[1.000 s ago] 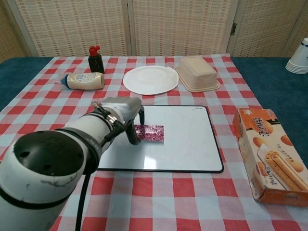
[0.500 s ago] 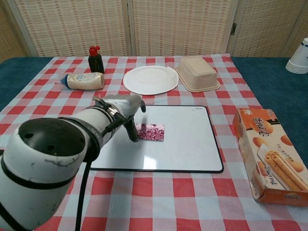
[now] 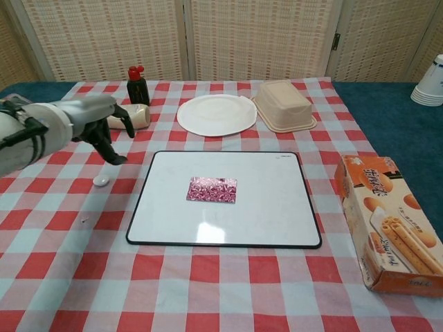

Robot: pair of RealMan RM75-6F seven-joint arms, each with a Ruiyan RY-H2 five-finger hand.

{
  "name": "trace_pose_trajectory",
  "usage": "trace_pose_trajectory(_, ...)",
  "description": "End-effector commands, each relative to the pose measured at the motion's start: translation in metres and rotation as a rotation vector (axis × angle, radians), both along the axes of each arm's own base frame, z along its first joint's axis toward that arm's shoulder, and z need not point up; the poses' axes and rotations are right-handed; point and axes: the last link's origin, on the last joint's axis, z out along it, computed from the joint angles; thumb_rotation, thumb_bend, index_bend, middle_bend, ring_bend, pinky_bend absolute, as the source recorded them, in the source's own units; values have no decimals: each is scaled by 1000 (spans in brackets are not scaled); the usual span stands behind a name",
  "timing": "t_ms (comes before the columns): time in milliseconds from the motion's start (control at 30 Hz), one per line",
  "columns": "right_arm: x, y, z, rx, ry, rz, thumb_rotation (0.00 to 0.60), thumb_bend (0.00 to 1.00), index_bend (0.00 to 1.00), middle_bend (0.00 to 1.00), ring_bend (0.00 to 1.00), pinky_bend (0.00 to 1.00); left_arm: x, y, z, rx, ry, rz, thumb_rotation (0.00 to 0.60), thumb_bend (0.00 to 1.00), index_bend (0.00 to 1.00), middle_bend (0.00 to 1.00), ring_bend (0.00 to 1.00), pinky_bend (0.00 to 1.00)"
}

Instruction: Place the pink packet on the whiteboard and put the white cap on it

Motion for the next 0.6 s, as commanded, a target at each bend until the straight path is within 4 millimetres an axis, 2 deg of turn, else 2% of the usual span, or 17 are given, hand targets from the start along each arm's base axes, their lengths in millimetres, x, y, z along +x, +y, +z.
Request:
trace_pose_trajectory(33, 1, 1, -3, 8, 6, 1, 600, 218, 85, 27, 0, 87, -33, -17, 8, -20, -26, 8, 600, 297, 360, 1000, 1000, 1000)
trace_pose_trajectory(300, -1, 0, -2, -3, 11, -8, 600, 217, 83, 27, 0, 87, -49, -22, -7, -41, -33, -3, 600, 309, 366, 1000, 1000, 1000)
trace_pose_trajectory(600, -2, -2, -2, -3, 12, -16, 600, 218, 83, 27, 0, 87, -55, -13, -22, -40, 3, -8, 600, 339, 376, 1000, 1000, 1000)
